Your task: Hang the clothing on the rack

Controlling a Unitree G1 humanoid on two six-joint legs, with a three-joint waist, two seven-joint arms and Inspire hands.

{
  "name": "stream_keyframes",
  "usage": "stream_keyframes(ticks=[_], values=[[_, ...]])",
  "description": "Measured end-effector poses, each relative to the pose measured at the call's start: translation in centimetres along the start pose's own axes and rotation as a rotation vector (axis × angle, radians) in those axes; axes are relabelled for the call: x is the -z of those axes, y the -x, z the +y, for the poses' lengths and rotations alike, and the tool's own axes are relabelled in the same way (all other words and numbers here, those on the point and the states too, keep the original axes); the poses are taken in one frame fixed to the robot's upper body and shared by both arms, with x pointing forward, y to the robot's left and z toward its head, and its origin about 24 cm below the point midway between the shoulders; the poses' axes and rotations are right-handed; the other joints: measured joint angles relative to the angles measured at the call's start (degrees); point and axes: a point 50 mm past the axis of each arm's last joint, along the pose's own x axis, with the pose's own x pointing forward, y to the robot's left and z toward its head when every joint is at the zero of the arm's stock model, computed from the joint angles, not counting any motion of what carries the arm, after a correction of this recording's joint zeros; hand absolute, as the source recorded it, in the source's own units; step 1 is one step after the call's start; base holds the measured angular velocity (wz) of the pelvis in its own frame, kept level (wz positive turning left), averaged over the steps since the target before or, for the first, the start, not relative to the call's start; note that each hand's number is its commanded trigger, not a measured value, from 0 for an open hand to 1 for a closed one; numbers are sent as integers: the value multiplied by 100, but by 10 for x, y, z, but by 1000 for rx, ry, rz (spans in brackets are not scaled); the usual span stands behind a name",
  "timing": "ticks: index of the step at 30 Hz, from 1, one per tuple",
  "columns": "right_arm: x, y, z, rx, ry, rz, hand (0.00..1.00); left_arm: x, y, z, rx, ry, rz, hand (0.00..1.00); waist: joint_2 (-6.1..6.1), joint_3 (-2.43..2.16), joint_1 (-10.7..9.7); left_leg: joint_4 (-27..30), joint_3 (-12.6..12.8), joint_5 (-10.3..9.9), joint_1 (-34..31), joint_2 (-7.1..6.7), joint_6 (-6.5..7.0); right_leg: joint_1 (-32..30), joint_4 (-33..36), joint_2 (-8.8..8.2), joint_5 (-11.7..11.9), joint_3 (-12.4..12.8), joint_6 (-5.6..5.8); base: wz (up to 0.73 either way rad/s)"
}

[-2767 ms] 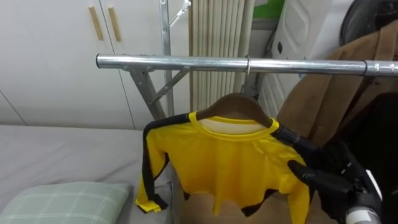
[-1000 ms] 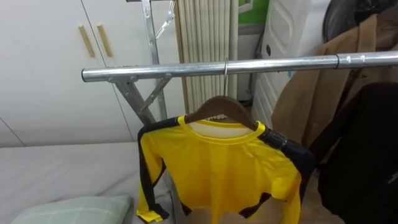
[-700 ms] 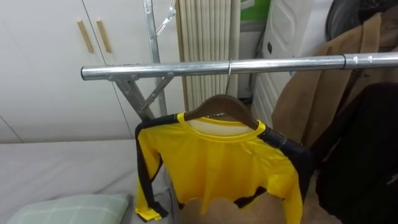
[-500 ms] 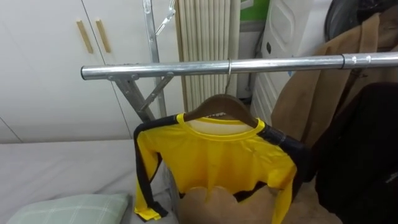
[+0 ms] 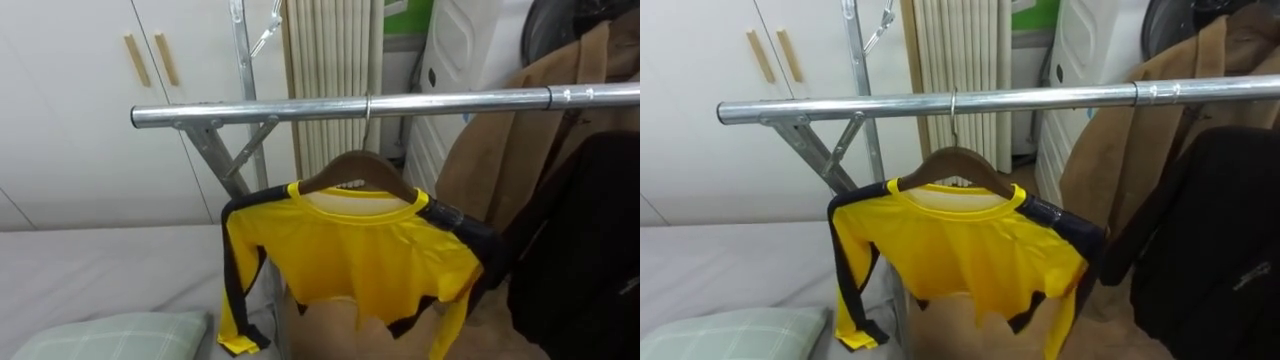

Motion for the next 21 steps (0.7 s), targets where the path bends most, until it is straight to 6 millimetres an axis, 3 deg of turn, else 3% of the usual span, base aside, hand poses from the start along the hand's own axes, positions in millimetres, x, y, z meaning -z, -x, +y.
stream_keyframes(ticks=[6,9,12,15,16,18,19,20,21], values=[[-2,0,1,-13,23,-12,0,-6,0,0,-13,-20,-20,0,9,-4,3,89,-116,-1,-159,3,-2,-107,66,-79,-28,-304,-38,13],[-11,-1,3,-34,65,-35,0,-12,1,-1,-24,-26,-54,0,-22,-15,64,260,-173,-5,-398,2,-11,-335,251,-97,-74,-342,-76,10],[-17,-1,-1,-43,126,-51,0,-22,2,-4,-19,-29,-107,0,32,-9,160,437,-287,3,-673,5,-23,-498,309,-150,-95,-513,-104,31],[-29,-2,0,-49,193,-73,0,-31,4,-5,-14,-37,-166,0,60,8,285,608,-439,45,-937,6,-57,-625,352,-215,-86,-835,-150,49],[-30,-2,0,-49,198,-72,0,-35,4,-5,-12,-31,-185,0,47,5,283,635,-427,113,-1032,6,-64,-626,340,-284,-103,-1054,-175,104],[-28,-2,-3,-40,201,-64,0,-46,7,-8,-2,-46,-230,0,34,-1,290,590,-284,287,-1152,16,-58,-580,259,-429,-146,-1463,-216,125],[-28,-2,-4,-33,215,-60,0,-55,9,-11,8,-44,-268,0,24,-7,318,622,40,377,-1208,94,-44,-562,210,-530,-168,-1766,-255,130],[-30,-2,-8,-19,228,-60,0,-60,11,-16,23,-42,-290,0,29,-10,334,875,464,306,-1237,222,15,-552,209,-605,-202,-2069,-285,132],[-30,-2,-9,-16,230,-59,0,-62,12,-17,31,-41,-302,0,31,-10,331,1044,688,234,-1239,298,14,-538,209,-638,-236,-2234,-273,145]])
